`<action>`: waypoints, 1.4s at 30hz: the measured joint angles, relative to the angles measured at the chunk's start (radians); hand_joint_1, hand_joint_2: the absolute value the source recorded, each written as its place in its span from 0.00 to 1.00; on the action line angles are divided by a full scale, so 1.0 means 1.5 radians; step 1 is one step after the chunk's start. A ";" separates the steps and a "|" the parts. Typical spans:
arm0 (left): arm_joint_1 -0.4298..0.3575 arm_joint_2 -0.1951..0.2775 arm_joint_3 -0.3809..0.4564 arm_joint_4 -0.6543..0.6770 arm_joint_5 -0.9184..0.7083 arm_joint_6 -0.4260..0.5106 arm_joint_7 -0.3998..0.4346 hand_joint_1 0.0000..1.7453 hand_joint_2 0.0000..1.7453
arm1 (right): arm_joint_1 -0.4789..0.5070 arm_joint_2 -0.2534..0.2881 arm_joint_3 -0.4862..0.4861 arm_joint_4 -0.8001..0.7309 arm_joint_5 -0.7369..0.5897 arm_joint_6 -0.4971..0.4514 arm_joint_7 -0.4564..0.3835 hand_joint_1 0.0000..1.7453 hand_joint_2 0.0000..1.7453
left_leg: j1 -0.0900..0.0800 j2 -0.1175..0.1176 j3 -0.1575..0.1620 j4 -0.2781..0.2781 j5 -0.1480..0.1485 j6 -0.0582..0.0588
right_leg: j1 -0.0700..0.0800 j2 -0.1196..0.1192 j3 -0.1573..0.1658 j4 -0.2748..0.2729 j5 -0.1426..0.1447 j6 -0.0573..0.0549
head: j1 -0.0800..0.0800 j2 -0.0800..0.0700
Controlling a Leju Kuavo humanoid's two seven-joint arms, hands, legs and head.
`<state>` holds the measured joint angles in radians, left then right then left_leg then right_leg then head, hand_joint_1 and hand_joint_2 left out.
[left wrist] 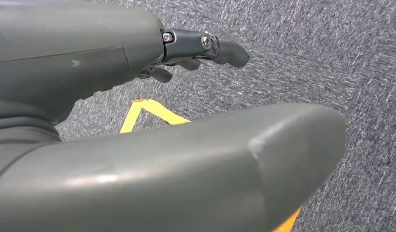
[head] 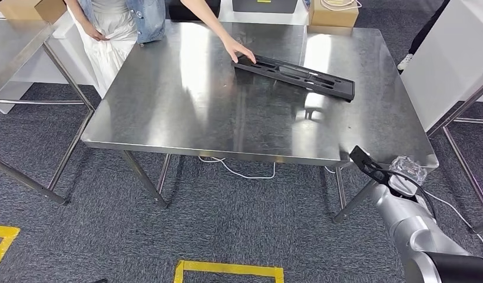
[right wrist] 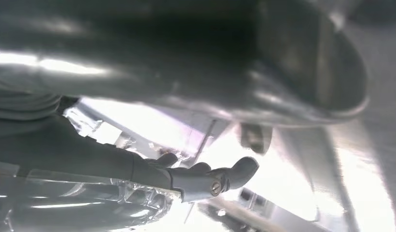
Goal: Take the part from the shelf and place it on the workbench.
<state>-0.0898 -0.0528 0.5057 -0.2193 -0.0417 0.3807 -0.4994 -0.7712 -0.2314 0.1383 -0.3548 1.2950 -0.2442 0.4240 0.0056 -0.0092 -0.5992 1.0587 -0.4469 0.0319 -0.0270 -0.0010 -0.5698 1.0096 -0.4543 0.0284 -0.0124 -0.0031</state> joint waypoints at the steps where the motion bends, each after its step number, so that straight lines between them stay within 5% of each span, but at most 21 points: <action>1: 0.000 0.000 0.002 0.000 0.000 0.001 -0.001 0.00 0.00 | 0.005 0.003 -0.001 0.001 0.002 -0.008 0.006 0.00 0.00 | -0.003 -0.001 0.002 -0.006 -0.002 0.002 | 0.000 0.000 -0.002 0.000 0.003 0.004 | 0.000 0.000; 4: 0.000 -0.002 0.006 0.000 0.001 0.003 -0.003 0.00 0.00 | 0.020 0.008 -0.005 0.006 0.006 -0.020 0.017 0.00 0.00 | -0.004 0.001 -0.001 -0.020 0.017 0.016 | 0.000 0.000 -0.008 0.001 0.003 0.016 | -0.001 0.000; 6: 0.000 -0.004 0.008 0.000 0.001 0.004 -0.004 0.00 0.00 | 0.024 0.008 -0.008 0.009 0.009 -0.023 0.024 0.00 0.00 | -0.002 0.003 -0.011 -0.032 0.036 0.025 | 0.002 -0.001 -0.027 0.041 -0.037 0.011 | 0.002 0.000; 9: 0.000 -0.005 0.011 0.000 0.001 0.004 -0.004 0.00 0.00 | 0.030 0.007 -0.012 0.015 0.013 -0.025 0.035 0.00 0.00 | -0.004 0.003 -0.041 -0.033 0.060 0.028 | 0.001 0.000 -0.064 0.162 -0.104 0.009 | 0.005 0.000; 11: 0.000 -0.006 0.013 0.000 0.000 0.004 -0.004 0.00 0.00 | 0.037 0.007 -0.016 0.018 0.014 -0.027 0.041 0.00 0.00 | -0.004 0.003 -0.065 -0.033 0.079 0.026 | 0.001 0.000 -0.054 0.188 -0.089 0.024 | 0.005 0.000; 13: 0.000 -0.008 0.015 0.000 -0.001 0.004 -0.003 0.00 0.00 | 0.040 0.008 -0.022 0.021 0.012 -0.028 0.045 0.00 0.00 | -0.004 0.003 -0.087 -0.032 0.100 0.021 | 0.001 0.000 0.000 0.128 -0.058 0.033 | 0.005 0.000; 14: 0.000 -0.009 0.016 0.000 -0.001 0.004 -0.002 0.00 0.00 | 0.041 0.008 -0.025 0.022 0.010 -0.028 0.046 0.00 0.00 | -0.005 0.003 -0.096 -0.031 0.109 0.018 | 0.003 0.000 0.038 0.072 -0.059 0.030 | 0.006 0.000; 16: 0.000 -0.010 0.017 0.000 -0.002 0.004 -0.001 0.00 0.00 | 0.046 0.010 -0.032 0.023 0.005 -0.029 0.046 0.00 0.00 | -0.006 0.003 -0.102 -0.038 0.129 0.009 | 0.009 0.001 0.082 -0.007 -0.074 0.013 | 0.003 0.000; 18: 0.002 -0.010 0.018 0.000 -0.002 0.005 -0.001 0.00 0.00 | 0.054 0.013 -0.038 0.026 0.001 -0.031 0.047 0.00 0.00 | -0.004 0.003 -0.099 -0.056 0.151 -0.003 | 0.012 0.001 0.077 -0.022 -0.067 -0.006 | 0.000 0.000; 20: 0.005 -0.010 0.020 0.000 -0.002 0.005 0.000 0.00 0.00 | 0.065 0.019 -0.044 0.031 -0.005 -0.031 0.044 0.00 0.00 | 0.001 0.002 -0.106 -0.053 0.130 -0.012 | 0.007 -0.002 0.062 -0.026 -0.045 -0.022 | 0.002 0.000; 23: 0.009 -0.011 0.023 0.000 -0.006 0.005 -0.001 0.00 0.00 | 0.090 0.029 -0.056 0.037 -0.020 -0.033 0.032 0.00 0.00 | 0.007 0.004 -0.129 0.057 0.007 -0.023 | 0.003 -0.004 0.034 -0.026 -0.009 -0.034 | 0.002 0.000; 24: 0.009 -0.012 0.024 0.001 -0.008 0.004 -0.001 0.00 0.00 | 0.100 0.033 -0.062 0.038 -0.028 -0.036 0.026 0.00 0.00 | 0.008 0.004 -0.133 0.106 -0.016 -0.027 | 0.004 -0.004 0.022 -0.025 0.001 -0.033 | 0.002 0.000; 26: 0.009 -0.012 0.024 0.000 -0.012 0.003 -0.003 0.00 0.00 | 0.122 0.039 -0.079 0.043 -0.047 -0.043 0.013 0.00 0.00 | 0.010 0.004 -0.118 0.164 -0.009 -0.031 | 0.005 -0.005 -0.005 -0.019 0.018 -0.029 | 0.002 0.000; 28: 0.008 -0.012 0.024 0.000 -0.017 0.003 -0.004 0.00 0.00 | 0.145 0.044 -0.097 0.046 -0.065 -0.056 0.000 0.00 0.00 | 0.011 0.003 -0.058 0.130 0.014 -0.027 | 0.006 -0.005 -0.028 -0.012 0.032 -0.025 | 0.002 0.000; 31: 0.002 -0.011 0.025 -0.003 -0.024 0.003 -0.007 0.00 0.00 | 0.175 0.052 -0.125 0.049 -0.089 -0.081 -0.021 0.00 0.00 | 0.005 -0.002 0.042 0.001 -0.029 -0.012 | 0.006 -0.007 -0.041 -0.010 0.050 -0.014 | 0.003 0.000; 32: 0.000 -0.011 0.025 -0.004 -0.027 0.003 -0.008 0.00 0.00 | 0.185 0.056 -0.135 0.050 -0.099 -0.088 -0.030 0.00 0.00 | 0.002 -0.002 0.052 -0.019 -0.038 -0.006 | 0.005 -0.007 -0.040 -0.013 0.056 -0.009 | 0.002 0.000; 34: -0.002 -0.012 0.024 -0.005 -0.033 0.004 -0.008 0.00 0.00 | 0.208 0.064 -0.154 0.053 -0.120 -0.098 -0.051 0.00 0.00 | 0.000 0.000 0.046 -0.032 -0.022 0.006 | 0.005 -0.007 -0.038 -0.020 0.067 -0.001 | -0.001 0.000; 36: -0.005 -0.013 0.024 -0.005 -0.039 0.004 -0.008 0.00 0.00 | 0.235 0.071 -0.175 0.058 -0.142 -0.102 -0.073 0.00 0.00 | 0.003 0.002 0.038 -0.049 0.005 0.015 | 0.006 -0.004 -0.048 -0.008 0.045 -0.004 | -0.002 0.000; 39: -0.008 -0.015 0.025 -0.005 -0.048 0.003 -0.008 0.00 0.00 | 0.271 0.079 -0.212 0.065 -0.168 -0.098 -0.107 0.00 0.00 | 0.004 0.003 0.001 -0.058 0.044 0.019 | 0.004 -0.001 -0.084 0.101 -0.055 -0.017 | 0.004 0.000; 40: -0.008 -0.015 0.025 -0.005 -0.052 0.003 -0.008 0.00 0.00 | 0.281 0.083 -0.223 0.067 -0.172 -0.094 -0.118 0.00 0.00 | 0.003 0.003 -0.015 -0.057 0.057 0.018 | 0.003 -0.001 -0.091 0.145 -0.074 -0.014 | 0.006 0.000; 42: -0.008 -0.017 0.024 -0.005 -0.059 0.003 -0.007 0.00 0.00 | 0.301 0.089 -0.236 0.070 -0.174 -0.082 -0.134 0.00 0.00 | 0.004 0.006 -0.046 -0.056 0.081 0.013 | 0.000 -0.001 -0.077 0.192 -0.060 0.005 | 0.006 0.000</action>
<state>-0.1017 -0.0791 0.5423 -0.2262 -0.1307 0.3849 -0.5094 -0.3204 -0.0975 -0.2153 -0.2495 1.0335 -0.3667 0.2229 0.0123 -0.0005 -0.6687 0.9741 -0.3251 0.0519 -0.0273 -0.0024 -0.6859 1.2975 -0.5446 0.0366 -0.0034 -0.0031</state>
